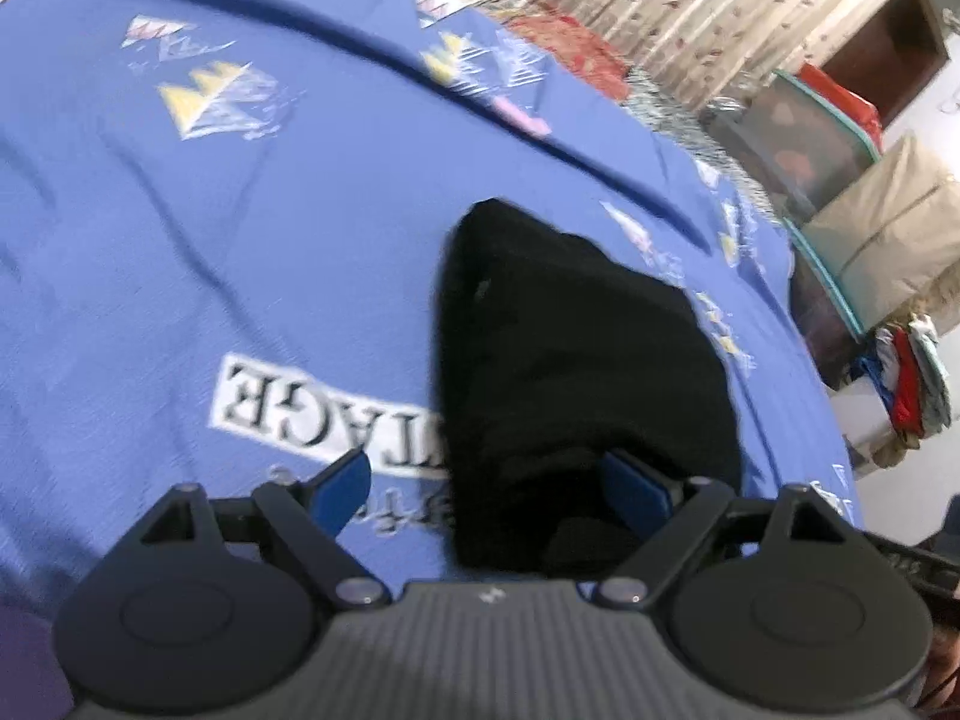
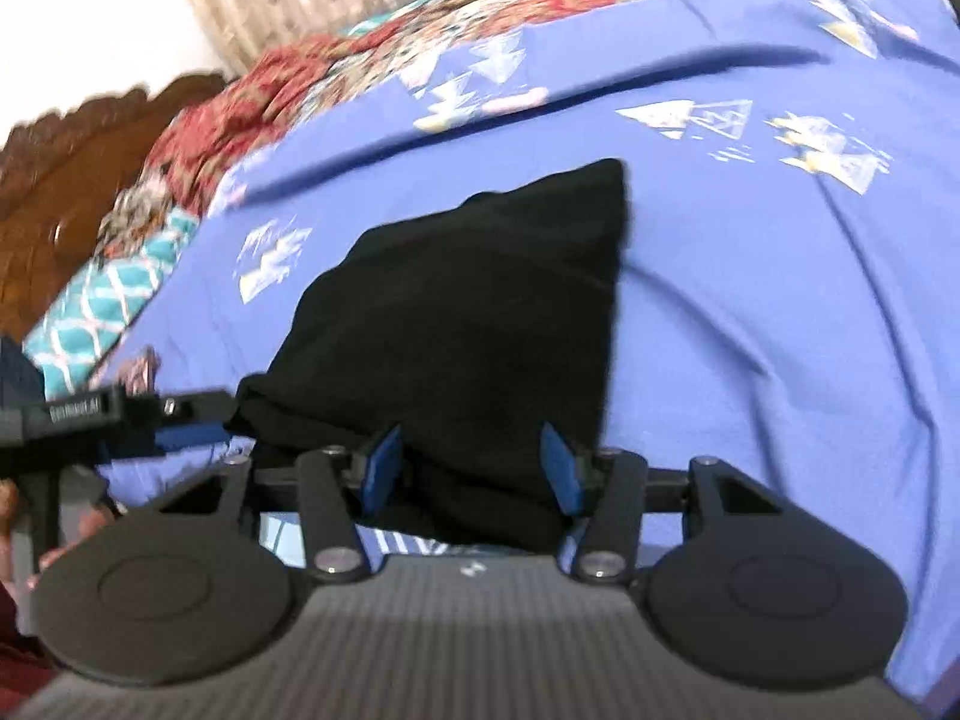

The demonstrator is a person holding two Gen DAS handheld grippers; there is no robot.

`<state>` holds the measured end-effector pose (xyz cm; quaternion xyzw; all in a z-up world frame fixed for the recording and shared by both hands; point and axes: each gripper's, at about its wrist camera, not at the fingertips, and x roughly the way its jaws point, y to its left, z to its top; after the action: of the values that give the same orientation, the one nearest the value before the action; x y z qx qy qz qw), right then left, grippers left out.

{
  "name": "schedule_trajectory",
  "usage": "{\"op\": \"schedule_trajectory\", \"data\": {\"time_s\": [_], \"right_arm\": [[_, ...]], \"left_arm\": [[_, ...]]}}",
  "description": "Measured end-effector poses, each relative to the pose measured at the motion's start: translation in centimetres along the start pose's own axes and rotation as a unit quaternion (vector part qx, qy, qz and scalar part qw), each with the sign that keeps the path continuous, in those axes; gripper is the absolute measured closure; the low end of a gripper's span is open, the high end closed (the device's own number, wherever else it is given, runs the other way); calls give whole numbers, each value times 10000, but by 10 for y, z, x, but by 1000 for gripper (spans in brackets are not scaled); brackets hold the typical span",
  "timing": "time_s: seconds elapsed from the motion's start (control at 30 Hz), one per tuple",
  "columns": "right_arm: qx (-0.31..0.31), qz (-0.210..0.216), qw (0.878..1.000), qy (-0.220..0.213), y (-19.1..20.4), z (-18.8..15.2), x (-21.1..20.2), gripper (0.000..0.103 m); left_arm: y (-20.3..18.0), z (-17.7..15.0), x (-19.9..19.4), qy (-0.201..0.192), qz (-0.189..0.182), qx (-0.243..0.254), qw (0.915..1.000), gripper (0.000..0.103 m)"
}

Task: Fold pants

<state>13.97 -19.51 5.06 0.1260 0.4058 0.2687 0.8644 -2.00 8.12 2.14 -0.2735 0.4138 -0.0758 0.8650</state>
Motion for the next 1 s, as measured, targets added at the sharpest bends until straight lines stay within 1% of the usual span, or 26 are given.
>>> {"op": "schedule_trajectory", "data": {"time_s": [0.1, 0.17, 0.2, 0.27, 0.33, 0.43, 0.5, 0.63, 0.7, 0.77, 0.83, 0.9, 1.0], "right_arm": [[521, -91, 9985, 115, -20, -5, 2, 49], [914, -194, 9950, 365, -34, -10, 11, 49], [1132, -270, 9916, 569, -41, -14, 19, 48], [1485, -139, 9876, 498, -48, -17, 21, 47], [1672, -35, 9846, 512, -52, -17, 20, 46], [1754, 31, 9832, 510, -54, -18, 20, 46], [1764, 37, 9830, 504, -52, -18, 20, 46], [1729, 33, 9835, 531, -55, -14, 19, 46], [1732, 41, 9834, 534, -57, -14, 21, 46], [1734, 21, 9834, 525, -56, -14, 21, 45], [1720, 16, 9837, 522, -56, -14, 20, 45], [1747, 16, 9833, 518, -56, -14, 20, 45], [1715, -6, 9837, 536, -54, -13, 21, 45]], "left_arm": [[11, -4, 11, 224, 137, -266, 9993, 15], [10, -4, 15, 235, 198, -250, 9992, 14], [8, -4, 17, 237, 228, -223, 9992, 12], [4, -5, 18, 235, 284, -143, 9992, 10], [1, -6, 19, 226, 318, -66, 9992, 10], [2, -5, 16, 232, 256, -83, 9994, 9], [3, 0, 8, 187, 98, -33, 9998, 9], [9, 22, -21, -339, -106, -54, 9994, 6], [10, 34, -24, -452, -128, -96, 9989, 6], [6, 43, -19, -478, -119, -76, 9988, 6], [-1, 46, -9, -434, -165, 5, 9989, 6], [-6, 45, 6, -283, -179, 56, 9994, 6], [-7, 31, 35, 162, -44, 54, 9998, 8]]}}
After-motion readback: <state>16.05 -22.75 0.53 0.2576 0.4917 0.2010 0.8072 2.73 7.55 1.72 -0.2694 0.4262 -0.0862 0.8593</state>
